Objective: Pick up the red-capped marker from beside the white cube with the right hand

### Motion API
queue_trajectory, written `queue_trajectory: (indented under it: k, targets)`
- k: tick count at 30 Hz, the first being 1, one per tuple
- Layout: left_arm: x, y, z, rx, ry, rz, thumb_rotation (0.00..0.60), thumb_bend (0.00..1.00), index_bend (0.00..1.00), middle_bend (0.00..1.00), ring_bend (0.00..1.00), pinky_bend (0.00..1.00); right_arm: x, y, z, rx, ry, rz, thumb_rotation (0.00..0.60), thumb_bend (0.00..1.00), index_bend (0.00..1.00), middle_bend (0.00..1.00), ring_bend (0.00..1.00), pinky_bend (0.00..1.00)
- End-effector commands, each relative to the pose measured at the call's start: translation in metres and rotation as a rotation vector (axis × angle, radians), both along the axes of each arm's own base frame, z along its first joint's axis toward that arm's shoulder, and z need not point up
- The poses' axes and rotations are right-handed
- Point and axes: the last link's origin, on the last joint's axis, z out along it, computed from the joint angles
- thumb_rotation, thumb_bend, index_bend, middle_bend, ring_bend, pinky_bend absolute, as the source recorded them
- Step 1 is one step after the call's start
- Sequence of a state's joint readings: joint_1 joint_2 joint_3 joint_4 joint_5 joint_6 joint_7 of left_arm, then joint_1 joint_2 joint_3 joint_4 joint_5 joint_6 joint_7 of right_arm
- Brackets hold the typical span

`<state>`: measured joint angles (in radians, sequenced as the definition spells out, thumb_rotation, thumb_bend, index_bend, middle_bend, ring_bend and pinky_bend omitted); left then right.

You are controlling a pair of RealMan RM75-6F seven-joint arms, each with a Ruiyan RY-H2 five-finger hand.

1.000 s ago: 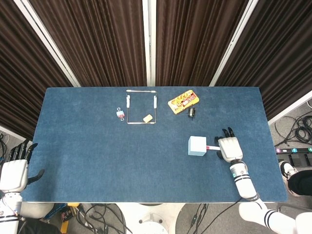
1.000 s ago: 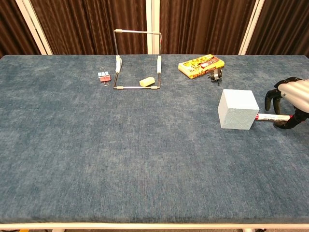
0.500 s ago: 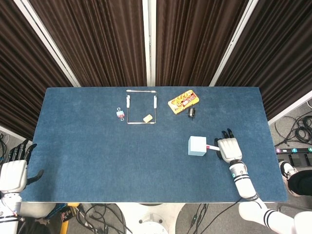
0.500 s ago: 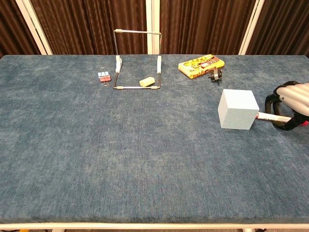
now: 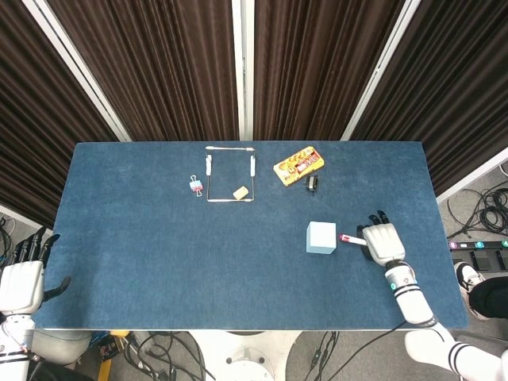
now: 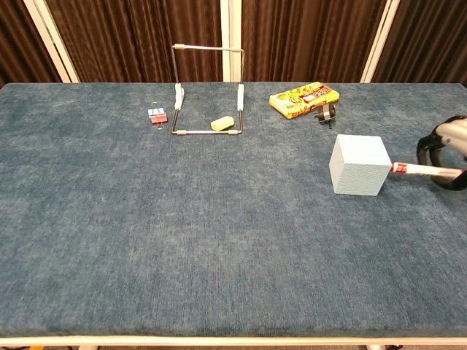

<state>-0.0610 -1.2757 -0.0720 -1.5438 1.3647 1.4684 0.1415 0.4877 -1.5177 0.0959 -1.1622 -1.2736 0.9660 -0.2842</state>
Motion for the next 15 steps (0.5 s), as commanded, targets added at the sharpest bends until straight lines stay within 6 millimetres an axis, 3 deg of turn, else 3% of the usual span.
queue_trajectory:
  k: [1,7,15]
  targets:
    - [0.001,0.001,0.0,0.0,0.001,-0.001,0.6,0.26,0.19,0.12,0.09,0.11,0.003,-0.002,0.005,0.014,-0.005,0.008,0.6,0.5,0.58,0.6,0.17,0.1]
    - [0.001,0.0,0.001,0.001,0.004,-0.001,0.6,0.26,0.19,0.12,0.09,0.11,0.023,-0.013,-0.011,0.071,0.0,0.041,0.6,0.5,0.58,0.6,0.17,0.1]
    - [-0.001,-0.002,0.001,0.005,0.0,0.007,0.6,0.26,0.19,0.12,0.09,0.11,0.073,-0.029,-0.045,0.138,-0.043,0.143,0.6,0.5,0.59,0.61,0.19,0.11]
